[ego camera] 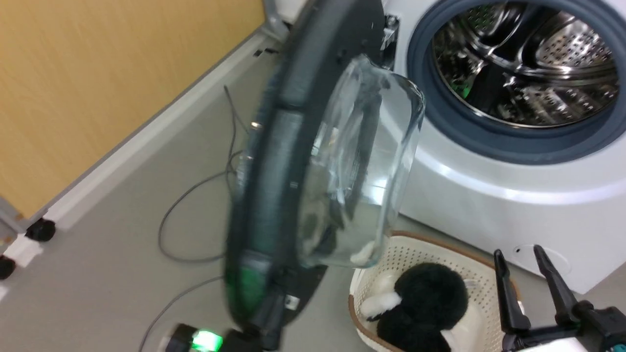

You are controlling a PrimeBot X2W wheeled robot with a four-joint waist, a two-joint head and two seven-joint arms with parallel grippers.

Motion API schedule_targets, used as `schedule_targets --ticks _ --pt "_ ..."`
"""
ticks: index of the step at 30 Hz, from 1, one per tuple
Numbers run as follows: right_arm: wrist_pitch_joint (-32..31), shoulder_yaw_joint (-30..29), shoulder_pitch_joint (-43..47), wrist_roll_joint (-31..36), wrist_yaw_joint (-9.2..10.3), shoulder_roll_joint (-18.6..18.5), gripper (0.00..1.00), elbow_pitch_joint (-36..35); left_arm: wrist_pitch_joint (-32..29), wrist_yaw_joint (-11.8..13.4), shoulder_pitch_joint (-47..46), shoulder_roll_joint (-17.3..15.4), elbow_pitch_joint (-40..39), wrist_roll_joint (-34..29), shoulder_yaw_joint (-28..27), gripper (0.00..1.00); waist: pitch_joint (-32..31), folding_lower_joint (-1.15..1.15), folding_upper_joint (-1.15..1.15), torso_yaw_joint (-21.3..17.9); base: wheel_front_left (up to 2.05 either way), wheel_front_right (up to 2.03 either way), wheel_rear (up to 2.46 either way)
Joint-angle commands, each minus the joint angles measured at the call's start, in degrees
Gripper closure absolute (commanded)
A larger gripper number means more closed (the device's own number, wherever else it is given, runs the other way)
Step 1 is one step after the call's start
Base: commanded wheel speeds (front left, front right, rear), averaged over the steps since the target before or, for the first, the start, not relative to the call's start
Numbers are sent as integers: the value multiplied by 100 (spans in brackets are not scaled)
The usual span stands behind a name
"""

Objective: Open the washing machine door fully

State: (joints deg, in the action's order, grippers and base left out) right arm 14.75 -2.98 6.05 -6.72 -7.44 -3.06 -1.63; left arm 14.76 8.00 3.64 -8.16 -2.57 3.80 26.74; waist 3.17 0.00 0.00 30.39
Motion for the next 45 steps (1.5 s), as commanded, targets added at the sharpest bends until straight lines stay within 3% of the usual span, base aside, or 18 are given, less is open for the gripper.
schedule_targets --ticks 1,7,21,30,45 --pt "25 30 -122 67 -5 18 0 27 24 84 28 -33 -44 60 -167 100 85 0 0 50 0 0 0" --pt "25 106 -289 200 -5 18 0 72 24 164 -41 -22 -75 399 -909 100 263 0 0 86 0 0 0" --pt "25 -93 -420 590 -5 15 0 -35 24 -218 -1051 271 598 1042 -2861 100 893 0 0 0 0 0 0" --pt "25 -100 -645 655 -5 -173 0 -60 24 -657 -1818 351 1376 1016 -4015 100 1300 0 0 -238 0 0 0" --pt "25 -122 -868 672 -5 -347 0 -50 24 -1193 -3016 -107 2818 841 -5258 100 1651 0 0 -620 0 0 0"
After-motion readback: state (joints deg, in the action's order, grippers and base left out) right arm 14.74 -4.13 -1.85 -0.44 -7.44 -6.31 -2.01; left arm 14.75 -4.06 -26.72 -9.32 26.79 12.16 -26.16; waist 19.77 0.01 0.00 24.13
